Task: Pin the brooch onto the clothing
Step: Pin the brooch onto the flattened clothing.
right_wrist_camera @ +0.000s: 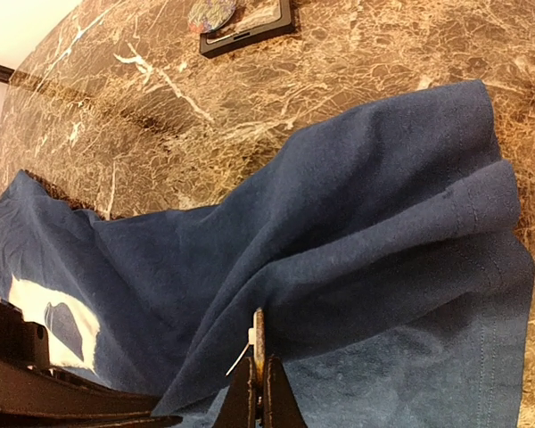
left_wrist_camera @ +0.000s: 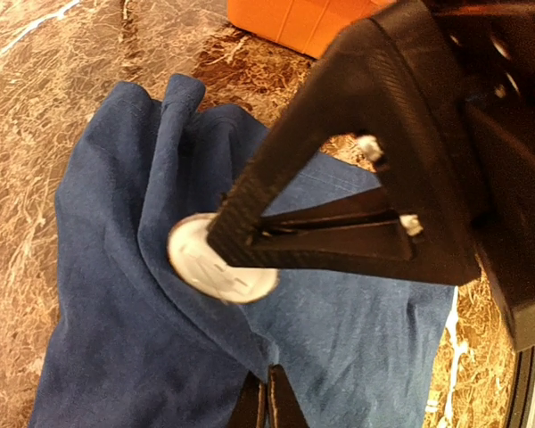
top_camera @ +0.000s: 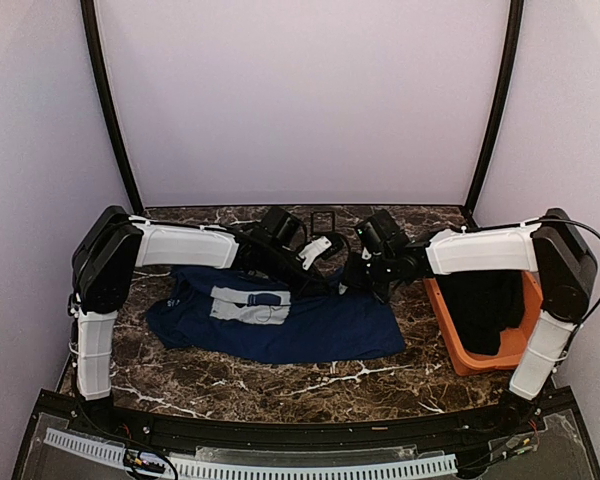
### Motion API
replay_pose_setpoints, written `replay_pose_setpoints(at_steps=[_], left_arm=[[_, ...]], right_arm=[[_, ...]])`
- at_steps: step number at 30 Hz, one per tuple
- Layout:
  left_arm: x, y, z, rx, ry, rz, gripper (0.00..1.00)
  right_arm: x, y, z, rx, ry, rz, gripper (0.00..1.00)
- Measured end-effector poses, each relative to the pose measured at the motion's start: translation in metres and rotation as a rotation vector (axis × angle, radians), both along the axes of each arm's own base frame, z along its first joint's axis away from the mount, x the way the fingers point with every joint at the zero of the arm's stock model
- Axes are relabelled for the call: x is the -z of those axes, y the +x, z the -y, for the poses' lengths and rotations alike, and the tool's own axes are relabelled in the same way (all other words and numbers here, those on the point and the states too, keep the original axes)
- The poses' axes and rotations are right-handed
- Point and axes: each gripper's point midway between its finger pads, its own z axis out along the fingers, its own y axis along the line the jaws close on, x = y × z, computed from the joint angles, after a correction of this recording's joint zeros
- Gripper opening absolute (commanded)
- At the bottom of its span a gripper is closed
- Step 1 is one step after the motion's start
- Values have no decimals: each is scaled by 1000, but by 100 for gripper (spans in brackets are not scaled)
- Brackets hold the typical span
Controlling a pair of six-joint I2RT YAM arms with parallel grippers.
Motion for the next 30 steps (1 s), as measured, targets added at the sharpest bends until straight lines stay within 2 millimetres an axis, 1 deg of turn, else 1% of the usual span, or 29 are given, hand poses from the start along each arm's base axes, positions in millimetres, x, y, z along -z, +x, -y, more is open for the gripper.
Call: replay_pose_setpoints(at_steps=[6, 12, 17, 23, 26, 30], left_arm=[[2, 5, -2, -21, 16, 17, 1], [4, 6, -4, -32, 26, 24, 1], [5, 7, -5, -35, 31, 24, 1], [5, 7, -5, -34, 31, 24, 1], [5, 6, -5, -32, 29, 22, 1], [5, 5, -4, -27, 25, 17, 1]], right_arm=[[0, -2, -1, -26, -14, 11, 0], [3, -11, -7, -77, -34, 17, 0], [4, -14, -10, -100, -40, 21, 0], [5, -15, -4, -85, -55, 25, 0], [-1, -13, 3, -53, -63, 44, 0], [-9, -9, 6, -22, -58, 64, 0]])
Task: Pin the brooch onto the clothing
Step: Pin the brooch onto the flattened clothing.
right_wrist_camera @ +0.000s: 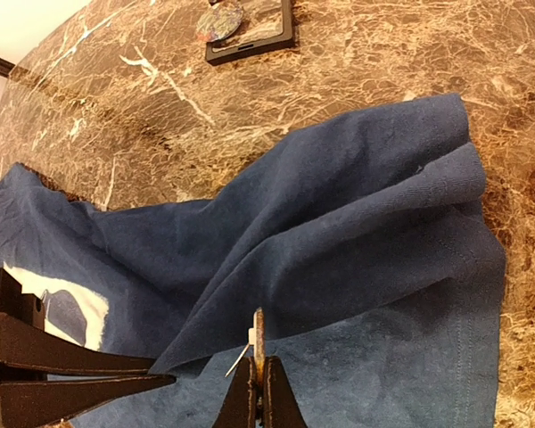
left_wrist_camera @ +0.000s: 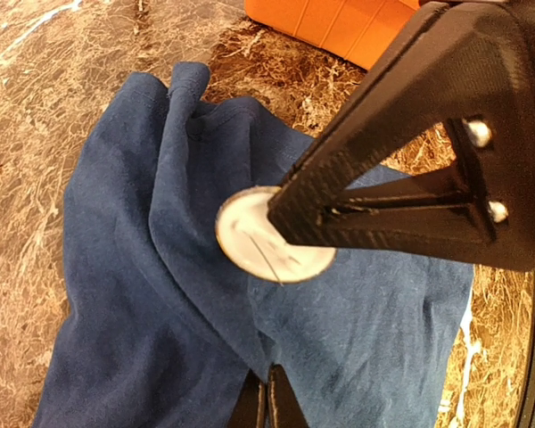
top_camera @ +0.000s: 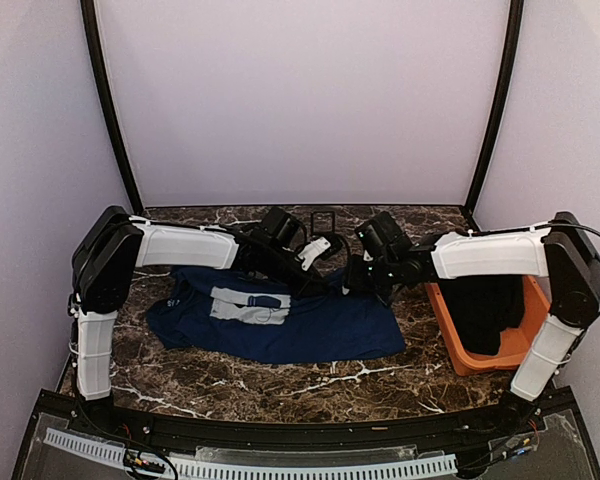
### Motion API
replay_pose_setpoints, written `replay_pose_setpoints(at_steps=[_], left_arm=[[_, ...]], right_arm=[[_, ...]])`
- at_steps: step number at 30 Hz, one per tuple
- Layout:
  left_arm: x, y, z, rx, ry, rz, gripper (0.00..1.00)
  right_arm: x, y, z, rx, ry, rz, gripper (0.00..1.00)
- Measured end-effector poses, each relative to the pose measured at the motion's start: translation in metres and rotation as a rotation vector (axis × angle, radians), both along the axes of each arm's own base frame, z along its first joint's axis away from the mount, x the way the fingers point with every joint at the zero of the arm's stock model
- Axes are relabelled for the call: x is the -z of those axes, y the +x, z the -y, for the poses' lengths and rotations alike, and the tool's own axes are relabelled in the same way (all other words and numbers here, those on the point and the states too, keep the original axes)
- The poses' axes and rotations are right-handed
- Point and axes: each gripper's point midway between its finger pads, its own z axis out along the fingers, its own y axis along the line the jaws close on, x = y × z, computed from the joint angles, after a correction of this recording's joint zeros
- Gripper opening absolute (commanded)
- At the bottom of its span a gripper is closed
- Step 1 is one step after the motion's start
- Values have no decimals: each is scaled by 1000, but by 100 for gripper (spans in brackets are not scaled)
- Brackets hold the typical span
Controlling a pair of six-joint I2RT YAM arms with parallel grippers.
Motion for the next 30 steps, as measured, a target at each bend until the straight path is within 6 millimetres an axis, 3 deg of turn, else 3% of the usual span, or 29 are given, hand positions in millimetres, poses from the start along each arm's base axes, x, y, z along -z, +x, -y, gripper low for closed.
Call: replay_pose_setpoints(at_steps=[9, 19, 30], left_arm=[[-1, -4, 1, 15, -12, -13, 1], [0, -6, 2, 22, -17, -20, 1], [0, -8, 3, 28, -27, -33, 1]], right_arm=[[-5, 7, -4, 8, -7, 8, 0], [10, 4, -3, 2, -39, -20, 0], [11, 3, -4, 4, -53, -14, 0]])
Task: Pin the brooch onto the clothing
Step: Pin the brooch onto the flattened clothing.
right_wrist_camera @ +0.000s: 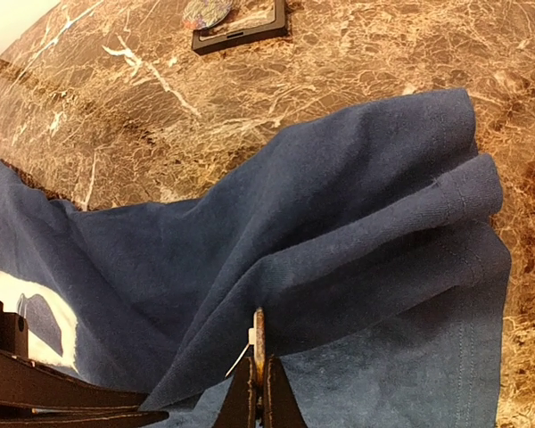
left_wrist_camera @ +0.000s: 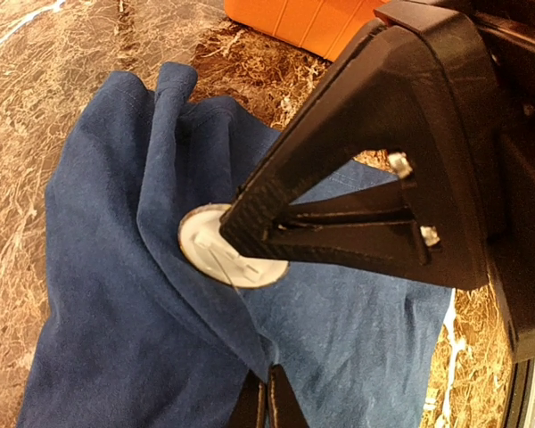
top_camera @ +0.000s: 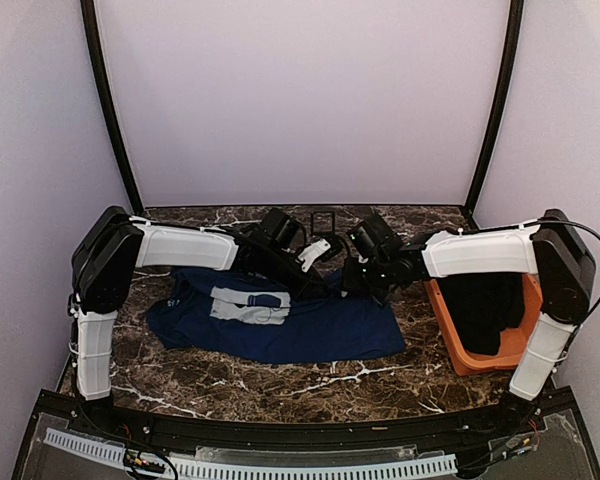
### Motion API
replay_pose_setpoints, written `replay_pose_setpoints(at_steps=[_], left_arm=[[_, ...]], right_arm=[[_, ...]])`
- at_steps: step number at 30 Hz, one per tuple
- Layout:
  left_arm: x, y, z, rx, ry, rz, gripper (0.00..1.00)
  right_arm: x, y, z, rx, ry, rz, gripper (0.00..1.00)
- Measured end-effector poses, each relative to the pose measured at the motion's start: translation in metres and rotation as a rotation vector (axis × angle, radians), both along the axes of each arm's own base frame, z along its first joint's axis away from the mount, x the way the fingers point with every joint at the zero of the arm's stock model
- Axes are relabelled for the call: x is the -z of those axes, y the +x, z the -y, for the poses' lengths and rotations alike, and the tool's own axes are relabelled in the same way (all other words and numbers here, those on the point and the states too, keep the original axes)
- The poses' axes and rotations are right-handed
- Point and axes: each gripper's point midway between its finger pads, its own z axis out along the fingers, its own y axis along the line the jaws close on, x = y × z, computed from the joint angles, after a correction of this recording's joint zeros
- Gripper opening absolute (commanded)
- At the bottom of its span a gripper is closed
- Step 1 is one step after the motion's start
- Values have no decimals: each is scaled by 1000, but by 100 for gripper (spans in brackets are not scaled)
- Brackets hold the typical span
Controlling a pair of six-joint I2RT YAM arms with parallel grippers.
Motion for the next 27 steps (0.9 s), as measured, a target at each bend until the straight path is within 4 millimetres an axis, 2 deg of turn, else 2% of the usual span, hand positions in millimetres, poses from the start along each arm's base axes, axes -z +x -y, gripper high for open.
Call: replay_pose_setpoints(at_steps=[11, 20, 27], left_arm=[[-1, -1, 1, 3, -10, -3, 1], [0, 0, 1, 1, -8, 0, 1], [1, 3, 0, -9, 2, 14, 1]], right_arm=[[-4, 3, -8, -23, 0, 12, 0], [-4, -8, -19, -98, -24, 27, 0], [-1, -11, -17, -111, -50, 29, 0]])
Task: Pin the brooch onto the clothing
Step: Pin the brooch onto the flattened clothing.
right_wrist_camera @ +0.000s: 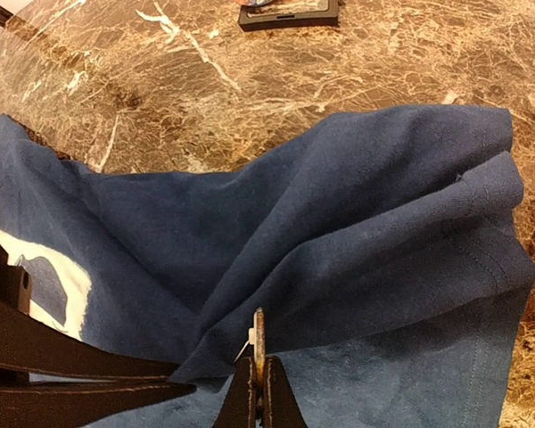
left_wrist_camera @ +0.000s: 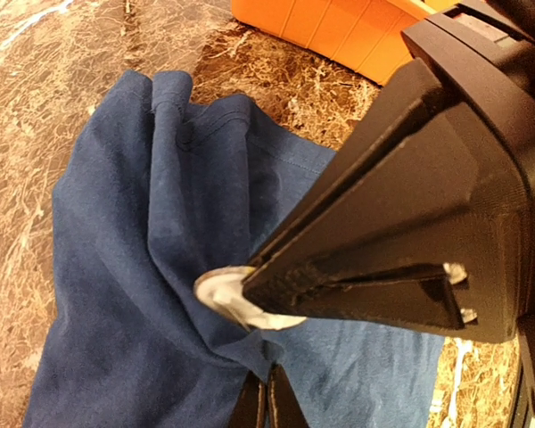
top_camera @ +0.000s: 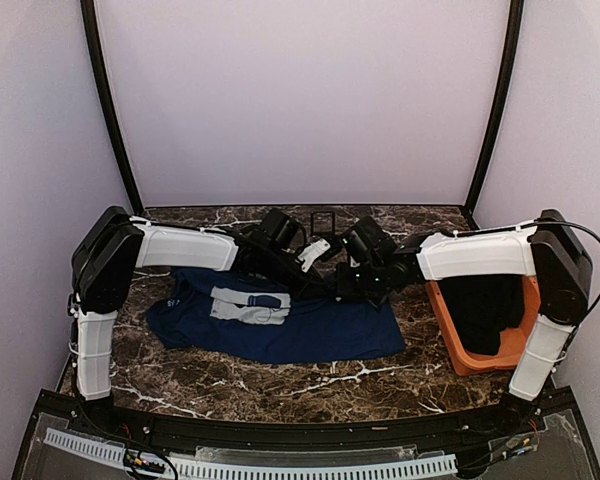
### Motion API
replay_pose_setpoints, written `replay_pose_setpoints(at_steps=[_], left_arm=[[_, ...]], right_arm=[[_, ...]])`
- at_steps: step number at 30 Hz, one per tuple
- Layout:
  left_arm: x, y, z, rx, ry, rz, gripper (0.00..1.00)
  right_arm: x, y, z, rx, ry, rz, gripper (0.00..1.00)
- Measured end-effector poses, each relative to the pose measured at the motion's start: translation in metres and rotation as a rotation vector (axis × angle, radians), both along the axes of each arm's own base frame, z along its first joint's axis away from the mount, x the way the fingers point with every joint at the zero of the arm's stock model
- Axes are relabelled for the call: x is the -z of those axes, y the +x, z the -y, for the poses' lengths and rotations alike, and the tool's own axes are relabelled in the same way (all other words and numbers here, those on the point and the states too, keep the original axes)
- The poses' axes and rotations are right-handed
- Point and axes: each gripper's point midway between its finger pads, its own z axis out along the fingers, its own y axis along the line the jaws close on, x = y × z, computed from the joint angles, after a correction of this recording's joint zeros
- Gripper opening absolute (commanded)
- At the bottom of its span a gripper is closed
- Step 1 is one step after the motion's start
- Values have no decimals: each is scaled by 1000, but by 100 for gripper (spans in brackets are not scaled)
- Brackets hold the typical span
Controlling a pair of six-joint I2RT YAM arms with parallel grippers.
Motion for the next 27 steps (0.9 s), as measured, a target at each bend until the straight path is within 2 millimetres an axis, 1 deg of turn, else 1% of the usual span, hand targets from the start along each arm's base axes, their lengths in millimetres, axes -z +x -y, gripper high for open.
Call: replay_pose_setpoints(at_steps=[7, 13, 20, 27], left_arm=[[1, 2, -1, -2, 12, 20, 1], [1, 3, -2, -2, 14, 25, 1], [1, 3, -2, -2, 14, 24, 1], [1, 3, -2, -2, 14, 24, 1]], right_arm=[[9, -4, 8, -5, -35, -6, 0], [5, -6, 10, -22, -37, 6, 0], [4, -10, 8, -61, -38, 10, 0], [4, -18, -2, -128, -39, 13, 0]])
